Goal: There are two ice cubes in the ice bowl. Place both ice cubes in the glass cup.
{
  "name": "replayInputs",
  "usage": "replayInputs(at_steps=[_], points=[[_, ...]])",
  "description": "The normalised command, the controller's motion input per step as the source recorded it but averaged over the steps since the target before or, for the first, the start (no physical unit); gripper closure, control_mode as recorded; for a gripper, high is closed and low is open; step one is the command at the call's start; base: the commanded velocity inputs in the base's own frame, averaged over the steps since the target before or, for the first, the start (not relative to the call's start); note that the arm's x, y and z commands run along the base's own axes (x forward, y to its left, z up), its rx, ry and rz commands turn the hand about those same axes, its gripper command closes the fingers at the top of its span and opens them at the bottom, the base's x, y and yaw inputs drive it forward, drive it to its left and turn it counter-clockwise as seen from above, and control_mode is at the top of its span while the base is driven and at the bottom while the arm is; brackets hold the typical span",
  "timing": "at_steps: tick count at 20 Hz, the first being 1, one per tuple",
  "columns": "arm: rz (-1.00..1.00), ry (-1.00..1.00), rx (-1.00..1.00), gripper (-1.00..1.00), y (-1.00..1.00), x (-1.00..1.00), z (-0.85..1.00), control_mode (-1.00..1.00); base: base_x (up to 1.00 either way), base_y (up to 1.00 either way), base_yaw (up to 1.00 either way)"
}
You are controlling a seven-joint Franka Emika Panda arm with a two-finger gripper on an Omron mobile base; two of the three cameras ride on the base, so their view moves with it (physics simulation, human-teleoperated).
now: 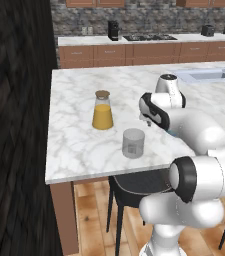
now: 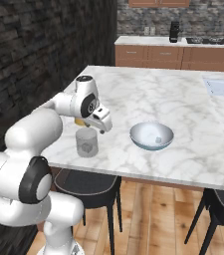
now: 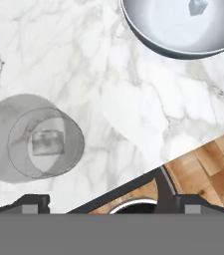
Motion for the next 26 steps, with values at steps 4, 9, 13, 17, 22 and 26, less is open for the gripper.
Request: replayInputs(at_steps=[4, 9, 13, 17, 22, 26], points=[[-0.01, -0.01, -0.19, -1.0, -0.72, -0.16, 0.13, -1.0, 0.0, 0.0, 0.0], [-0.01, -0.03, -0.05, -1.0, -0.95, 0.0, 0.16, -1.0, 0.0, 0.0, 0.0], [0.0, -0.06, 0.0, -1.0, -1.0, 0.01, 0.04, -1.0, 0.0, 0.0, 0.0], [0.0, -0.05, 0.0, -1.0, -0.89, 0.08, 0.0, -1.0, 0.0, 0.0, 0.0], [0.0, -0.01, 0.03, -1.0, -0.57, 0.3, 0.0, -1.0, 0.0, 0.0, 0.0], [0.0, 0.01, 0.05, -1.0, -0.31, 0.49, 0.0, -1.0, 0.0, 0.0, 0.0]])
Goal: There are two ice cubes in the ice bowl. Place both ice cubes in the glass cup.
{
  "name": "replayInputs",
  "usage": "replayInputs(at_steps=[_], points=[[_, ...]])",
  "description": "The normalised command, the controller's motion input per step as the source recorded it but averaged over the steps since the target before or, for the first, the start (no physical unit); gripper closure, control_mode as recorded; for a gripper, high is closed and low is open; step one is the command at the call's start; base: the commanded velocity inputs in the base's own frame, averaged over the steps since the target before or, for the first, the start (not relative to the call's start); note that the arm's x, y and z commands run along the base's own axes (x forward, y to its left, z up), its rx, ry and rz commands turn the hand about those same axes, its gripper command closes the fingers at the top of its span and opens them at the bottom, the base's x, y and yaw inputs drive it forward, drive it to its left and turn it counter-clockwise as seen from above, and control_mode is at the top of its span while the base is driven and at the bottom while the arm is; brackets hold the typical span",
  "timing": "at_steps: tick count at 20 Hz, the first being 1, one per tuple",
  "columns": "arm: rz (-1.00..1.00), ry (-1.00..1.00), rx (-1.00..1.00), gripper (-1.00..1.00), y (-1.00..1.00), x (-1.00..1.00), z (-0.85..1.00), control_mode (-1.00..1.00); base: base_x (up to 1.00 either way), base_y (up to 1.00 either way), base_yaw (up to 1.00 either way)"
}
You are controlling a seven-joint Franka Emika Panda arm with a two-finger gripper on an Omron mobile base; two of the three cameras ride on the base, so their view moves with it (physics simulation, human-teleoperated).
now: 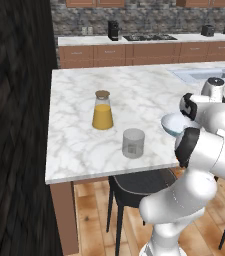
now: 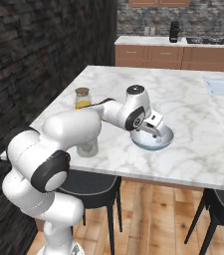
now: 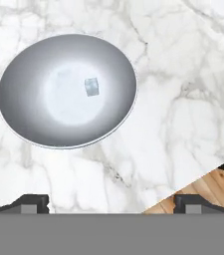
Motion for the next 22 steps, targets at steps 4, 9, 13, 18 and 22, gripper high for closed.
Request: replayInputs(at_steps=[4, 9, 13, 18, 22], points=[[0.0, 0.06, 0.01, -1.0, -0.05, 0.37, -0.07, -1.0, 0.0, 0.0, 0.0], [0.0, 0.04, 0.0, -1.0, 0.0, 0.04, -0.32, -1.0, 0.0, 0.0, 0.0], [0.0, 0.0, 0.0, -1.0, 0.0, 0.2, -0.34, -1.0, 0.0, 0.0, 0.0], [0.0, 0.0, 0.0, -1.0, -0.07, 0.45, -0.13, -1.0, 0.0, 0.0, 0.0], [0.0, 0.0, 0.0, -1.0, -0.23, 0.31, -0.24, -1.0, 0.0, 0.0, 0.0]])
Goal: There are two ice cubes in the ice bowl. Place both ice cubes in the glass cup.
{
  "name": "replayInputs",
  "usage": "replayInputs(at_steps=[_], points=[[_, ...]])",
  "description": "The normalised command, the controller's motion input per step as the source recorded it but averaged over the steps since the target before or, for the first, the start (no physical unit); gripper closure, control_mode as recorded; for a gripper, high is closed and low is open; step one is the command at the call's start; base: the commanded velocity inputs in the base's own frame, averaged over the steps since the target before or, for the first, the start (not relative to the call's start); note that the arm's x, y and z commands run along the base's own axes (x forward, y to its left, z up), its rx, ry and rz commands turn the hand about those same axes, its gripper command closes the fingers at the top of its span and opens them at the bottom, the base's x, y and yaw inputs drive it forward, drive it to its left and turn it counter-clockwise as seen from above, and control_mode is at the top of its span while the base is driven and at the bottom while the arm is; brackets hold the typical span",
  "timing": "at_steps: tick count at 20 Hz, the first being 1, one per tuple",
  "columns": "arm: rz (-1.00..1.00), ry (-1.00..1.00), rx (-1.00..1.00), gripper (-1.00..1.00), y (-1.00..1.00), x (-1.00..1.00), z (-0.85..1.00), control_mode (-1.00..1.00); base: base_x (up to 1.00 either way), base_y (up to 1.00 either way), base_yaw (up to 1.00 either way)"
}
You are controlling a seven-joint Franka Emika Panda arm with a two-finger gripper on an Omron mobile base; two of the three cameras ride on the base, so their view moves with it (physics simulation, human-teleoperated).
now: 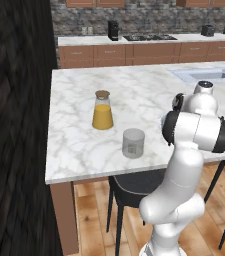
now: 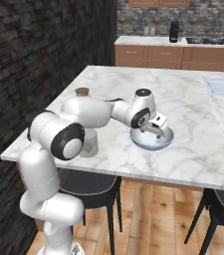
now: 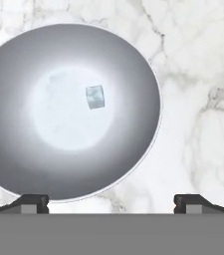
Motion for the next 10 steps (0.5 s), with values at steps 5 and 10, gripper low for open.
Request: replayInputs(at_steps=[5, 10], points=[[0.0, 0.0, 0.0, -1.0, -0.22, 0.42, -0.2, -1.0, 0.0, 0.0, 0.0], [0.0, 0.0, 0.0, -1.0, -0.11, 0.31, -0.21, -1.0, 0.0, 0.0, 0.0]])
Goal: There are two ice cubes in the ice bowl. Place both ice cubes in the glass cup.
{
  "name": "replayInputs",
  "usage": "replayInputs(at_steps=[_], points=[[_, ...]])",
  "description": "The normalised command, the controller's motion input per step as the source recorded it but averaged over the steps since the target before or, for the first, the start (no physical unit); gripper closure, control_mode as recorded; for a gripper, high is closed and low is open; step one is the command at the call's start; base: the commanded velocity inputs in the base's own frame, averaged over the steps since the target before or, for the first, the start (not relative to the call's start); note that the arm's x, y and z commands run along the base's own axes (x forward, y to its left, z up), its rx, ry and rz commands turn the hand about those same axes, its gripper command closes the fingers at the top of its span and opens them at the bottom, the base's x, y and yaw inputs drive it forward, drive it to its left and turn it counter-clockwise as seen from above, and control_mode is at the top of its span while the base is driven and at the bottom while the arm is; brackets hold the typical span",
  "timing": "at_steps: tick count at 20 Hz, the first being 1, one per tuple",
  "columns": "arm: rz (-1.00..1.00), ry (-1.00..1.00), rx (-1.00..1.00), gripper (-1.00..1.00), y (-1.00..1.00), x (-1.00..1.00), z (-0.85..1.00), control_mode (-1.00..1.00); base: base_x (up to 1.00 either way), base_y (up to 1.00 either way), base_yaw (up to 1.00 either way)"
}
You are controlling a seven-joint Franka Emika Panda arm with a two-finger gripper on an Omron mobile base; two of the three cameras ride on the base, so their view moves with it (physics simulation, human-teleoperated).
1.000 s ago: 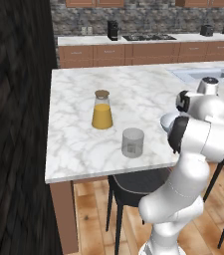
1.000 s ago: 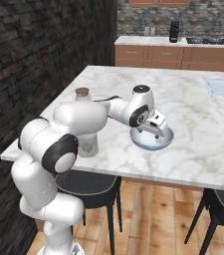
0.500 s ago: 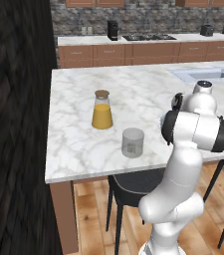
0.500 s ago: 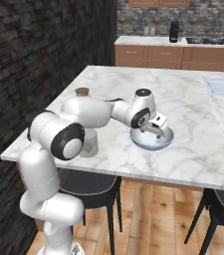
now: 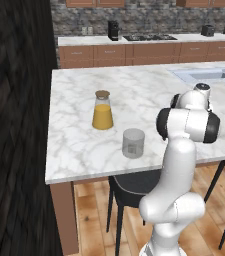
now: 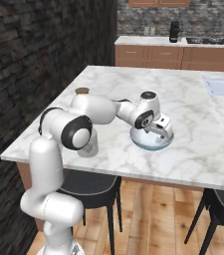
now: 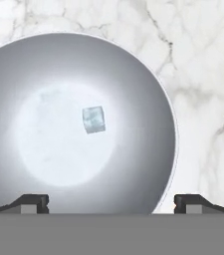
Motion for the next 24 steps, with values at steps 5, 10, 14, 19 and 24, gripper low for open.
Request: replayInputs(at_steps=[5, 10, 14, 19, 24], points=[[0.0, 0.03, 0.0, -1.0, 0.0, 0.28, -0.33, -1.0, 0.0, 0.0, 0.0], [0.0, 0.01, 0.0, -1.0, 0.0, 0.39, -0.24, -1.0, 0.0, 0.0, 0.0], [0.0, 0.0, 0.0, -1.0, -0.08, 0.34, -0.25, -1.0, 0.0, 0.0, 0.0], [0.0, 0.01, 0.0, -1.0, -0.15, 0.29, -0.28, -1.0, 0.0, 0.0, 0.0], [0.0, 0.01, 0.0, -1.0, -0.16, 0.27, -0.22, -1.0, 0.0, 0.0, 0.0]])
